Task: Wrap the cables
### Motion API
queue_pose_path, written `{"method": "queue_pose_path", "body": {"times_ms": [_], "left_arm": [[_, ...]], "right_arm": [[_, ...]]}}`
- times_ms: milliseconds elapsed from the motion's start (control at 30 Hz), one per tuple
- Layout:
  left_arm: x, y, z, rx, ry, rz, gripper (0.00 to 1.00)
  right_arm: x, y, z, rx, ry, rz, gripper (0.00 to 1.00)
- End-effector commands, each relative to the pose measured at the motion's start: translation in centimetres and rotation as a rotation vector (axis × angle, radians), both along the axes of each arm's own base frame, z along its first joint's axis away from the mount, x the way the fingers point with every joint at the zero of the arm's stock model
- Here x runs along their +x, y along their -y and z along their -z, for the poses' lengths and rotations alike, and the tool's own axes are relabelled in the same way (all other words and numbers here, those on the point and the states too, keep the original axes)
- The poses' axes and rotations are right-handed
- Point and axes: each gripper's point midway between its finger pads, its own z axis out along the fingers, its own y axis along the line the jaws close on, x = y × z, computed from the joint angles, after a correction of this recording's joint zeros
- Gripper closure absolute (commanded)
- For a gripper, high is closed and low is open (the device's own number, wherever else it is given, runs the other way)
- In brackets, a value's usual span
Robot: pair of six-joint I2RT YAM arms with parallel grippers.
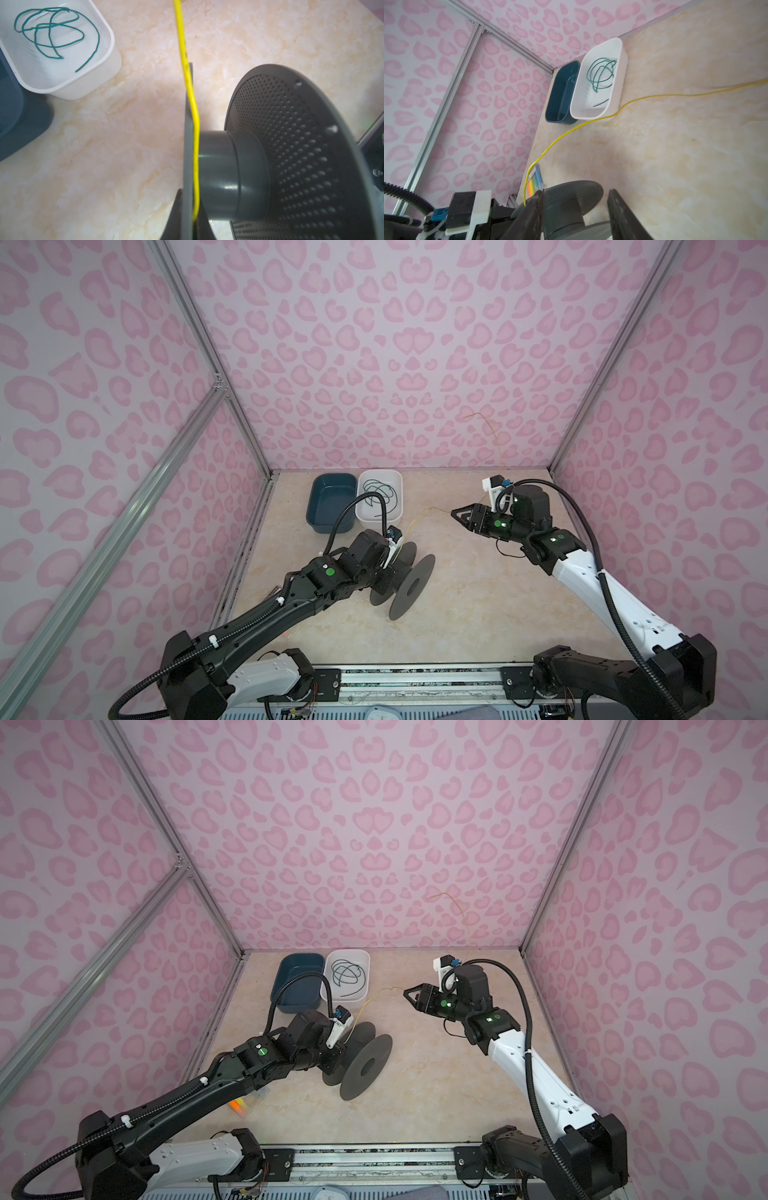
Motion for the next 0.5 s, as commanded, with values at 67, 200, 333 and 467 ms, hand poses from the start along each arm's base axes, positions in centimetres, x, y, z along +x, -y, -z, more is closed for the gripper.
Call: {"method": "queue_pose_path", "body": {"times_ms": [67, 200, 333, 467], "left_arm": [[-0.5, -0.8, 0.5, 0.018, -0.021, -0.021, 0.96], [-0.8, -1.2, 0.5, 0.019, -0.021, -0.025, 0.96], [-0.9, -1.3, 0.7, 0.019, -0.023, -0.026, 0.96], [-1.0, -1.3, 0.8, 0.020, -0.024, -0.020, 0.96]], "right_arm": [[3.0, 6.7, 1.4, -0.140, -0.009, 0.231, 0.47], [7.0, 11.9, 3.7, -0.207, -0.045, 0.409, 0.44], [12.1, 16.0, 6.2, -0.311, -0.059, 0.544, 0.41], [16.8, 17.3, 9.6, -0.382, -0.140, 0.510, 0.40]]}}
